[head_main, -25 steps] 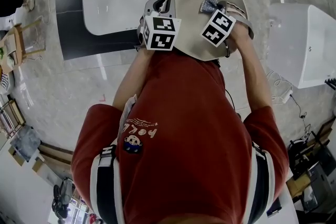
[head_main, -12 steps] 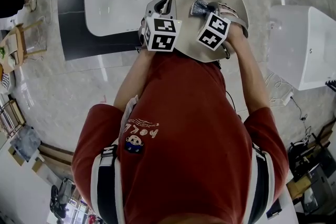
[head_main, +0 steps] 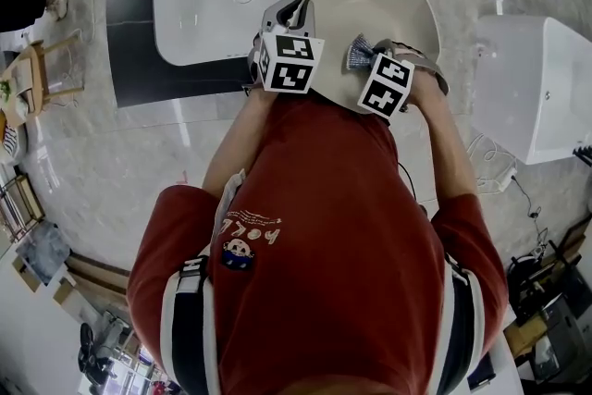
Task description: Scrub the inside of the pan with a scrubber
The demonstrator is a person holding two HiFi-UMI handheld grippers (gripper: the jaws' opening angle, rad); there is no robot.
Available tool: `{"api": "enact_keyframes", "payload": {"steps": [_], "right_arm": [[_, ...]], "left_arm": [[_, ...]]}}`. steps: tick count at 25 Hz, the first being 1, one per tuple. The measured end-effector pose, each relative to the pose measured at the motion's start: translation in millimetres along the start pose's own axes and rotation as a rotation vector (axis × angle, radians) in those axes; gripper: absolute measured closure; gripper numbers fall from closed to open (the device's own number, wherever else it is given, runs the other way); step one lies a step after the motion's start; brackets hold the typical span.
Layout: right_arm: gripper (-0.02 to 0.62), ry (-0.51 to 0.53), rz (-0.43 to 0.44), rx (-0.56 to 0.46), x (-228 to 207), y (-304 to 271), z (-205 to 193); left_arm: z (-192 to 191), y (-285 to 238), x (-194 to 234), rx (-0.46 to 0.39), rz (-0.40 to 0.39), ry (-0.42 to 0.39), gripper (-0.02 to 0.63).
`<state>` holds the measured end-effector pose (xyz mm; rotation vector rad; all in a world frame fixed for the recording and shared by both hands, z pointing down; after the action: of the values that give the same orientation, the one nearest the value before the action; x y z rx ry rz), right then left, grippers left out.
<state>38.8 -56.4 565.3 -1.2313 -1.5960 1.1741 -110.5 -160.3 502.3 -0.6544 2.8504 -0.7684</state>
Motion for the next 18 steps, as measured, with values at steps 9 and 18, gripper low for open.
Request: {"api": "enact_keyframes", "payload": {"steps": [9,18], "right_arm": [[0.443,-0.199,-0.254,0.013,-68.4,-7.4,-10.9],[0.445,-0.262,-0.296,-0.066,-74.5,-1.5,-7.5]], "left_arm": [[0.4,0.7,-0.2,-0.004,0.003,-0.009,0.571],[-1.0,-0.5,0.6,-0.012,0.002,-0.012,0.565]]}}
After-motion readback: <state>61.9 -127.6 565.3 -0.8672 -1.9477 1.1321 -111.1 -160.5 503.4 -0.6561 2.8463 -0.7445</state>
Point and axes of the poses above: the fingertips, and each gripper's own axes: y backward along the fingers, x to its left, z out of its top, the point moved 3 cm from there along y, backward along the fingers, and after that the axes turned 9 degrees about -x, right-handed, at the moved point
